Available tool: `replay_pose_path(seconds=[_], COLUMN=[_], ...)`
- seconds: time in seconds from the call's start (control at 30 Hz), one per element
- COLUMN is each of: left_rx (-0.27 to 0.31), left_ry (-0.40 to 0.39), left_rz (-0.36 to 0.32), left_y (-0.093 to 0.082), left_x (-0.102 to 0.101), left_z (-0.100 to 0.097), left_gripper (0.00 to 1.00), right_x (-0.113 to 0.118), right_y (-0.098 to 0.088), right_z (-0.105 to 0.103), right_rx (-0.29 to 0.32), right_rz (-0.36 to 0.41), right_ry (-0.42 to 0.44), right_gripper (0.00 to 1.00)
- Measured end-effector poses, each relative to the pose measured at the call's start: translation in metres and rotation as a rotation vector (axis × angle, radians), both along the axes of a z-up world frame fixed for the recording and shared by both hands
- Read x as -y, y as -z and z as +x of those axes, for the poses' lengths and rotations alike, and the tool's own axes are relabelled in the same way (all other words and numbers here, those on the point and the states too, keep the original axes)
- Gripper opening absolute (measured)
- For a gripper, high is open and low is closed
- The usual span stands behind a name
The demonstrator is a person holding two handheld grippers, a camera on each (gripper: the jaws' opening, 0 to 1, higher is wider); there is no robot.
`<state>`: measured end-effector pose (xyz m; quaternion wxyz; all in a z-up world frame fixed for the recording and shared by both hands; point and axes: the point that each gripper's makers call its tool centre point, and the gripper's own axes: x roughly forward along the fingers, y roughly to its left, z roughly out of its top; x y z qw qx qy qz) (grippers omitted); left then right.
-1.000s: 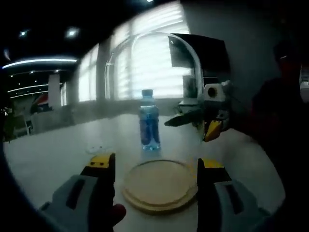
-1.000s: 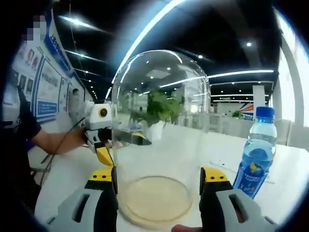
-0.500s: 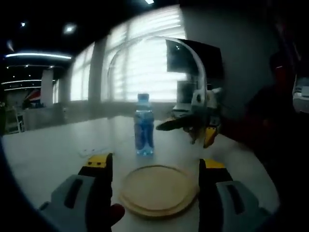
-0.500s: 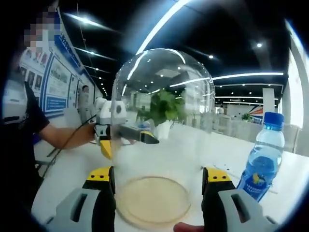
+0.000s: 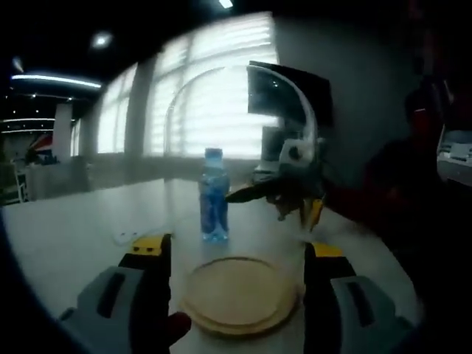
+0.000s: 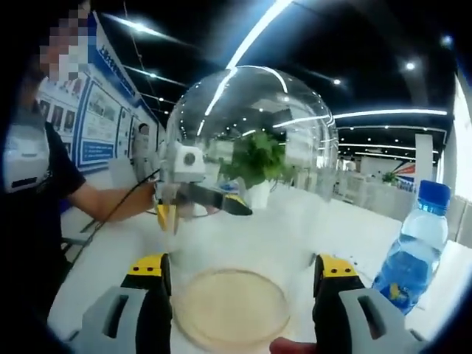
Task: Open the cover put in the Mizone put the cover back on
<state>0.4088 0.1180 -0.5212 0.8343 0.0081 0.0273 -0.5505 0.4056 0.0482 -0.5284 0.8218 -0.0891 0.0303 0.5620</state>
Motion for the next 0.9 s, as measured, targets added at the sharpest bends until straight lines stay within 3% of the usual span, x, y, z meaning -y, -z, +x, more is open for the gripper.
replay_pose_path(seconds=[0.33, 0.67, 0.9], left_rx=[0.009, -0.028, -0.014], left_ry=[0.058, 0.126, 0.159], left_rz=[-0.002, -0.001, 0.014], left_y=[-0.0014, -0.004, -0.0032], left_x=[0.0044, 0.0042, 0.0076], left_z=[0.0037, 0.0044, 0.0068], left_gripper=[0.69, 0.67, 0.69], right_x=[-0.0022, -0.0032, -0.0052], right_y=[-0.0028, -0.0026, -0.0004], right_z=[0.0032, 0.005, 0.0066], right_rx=[-0.016, -0.026, -0.058], right_rz=[0.04, 0.059, 0.069], right_ry=[-0.064, -0.13, -0.152], right_gripper=[0.75, 0.75, 0.77])
